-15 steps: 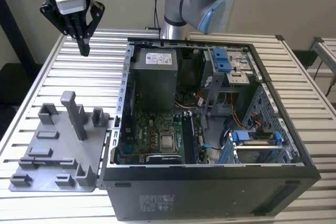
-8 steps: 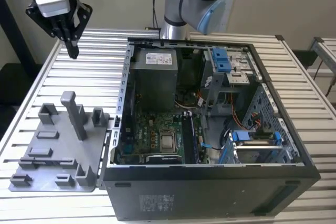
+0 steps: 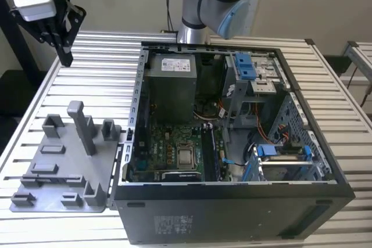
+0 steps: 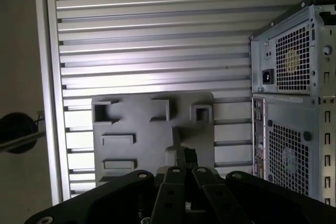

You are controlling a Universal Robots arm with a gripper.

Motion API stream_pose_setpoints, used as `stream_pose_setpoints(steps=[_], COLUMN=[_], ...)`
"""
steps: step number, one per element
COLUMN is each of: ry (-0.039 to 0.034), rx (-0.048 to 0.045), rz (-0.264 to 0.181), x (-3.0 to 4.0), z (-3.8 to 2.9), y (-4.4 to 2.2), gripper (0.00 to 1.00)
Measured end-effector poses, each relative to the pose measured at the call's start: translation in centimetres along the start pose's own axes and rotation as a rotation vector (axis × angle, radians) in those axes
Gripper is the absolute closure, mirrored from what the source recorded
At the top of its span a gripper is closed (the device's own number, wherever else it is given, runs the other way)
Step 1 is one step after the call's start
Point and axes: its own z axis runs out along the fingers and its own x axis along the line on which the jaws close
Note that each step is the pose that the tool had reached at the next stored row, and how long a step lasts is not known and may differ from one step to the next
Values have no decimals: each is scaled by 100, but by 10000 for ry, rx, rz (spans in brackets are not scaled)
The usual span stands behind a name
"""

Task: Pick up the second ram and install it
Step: 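Reach for the second ram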

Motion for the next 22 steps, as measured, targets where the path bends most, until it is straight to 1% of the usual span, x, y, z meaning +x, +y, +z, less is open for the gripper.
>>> stream_pose_setpoints(steps=[1, 3, 9, 13, 15, 22], ry=[20, 37, 40, 41, 41, 40], rx=[2, 3, 3, 4, 3, 2], rz=[1, 2, 0, -21, -23, -23], x=[38, 116, 389, 512, 532, 533], z=[1, 5, 8, 9, 9, 15], y=[-5, -11, -33, -42, -43, -53], gripper=[89, 89, 89, 89, 89, 89])
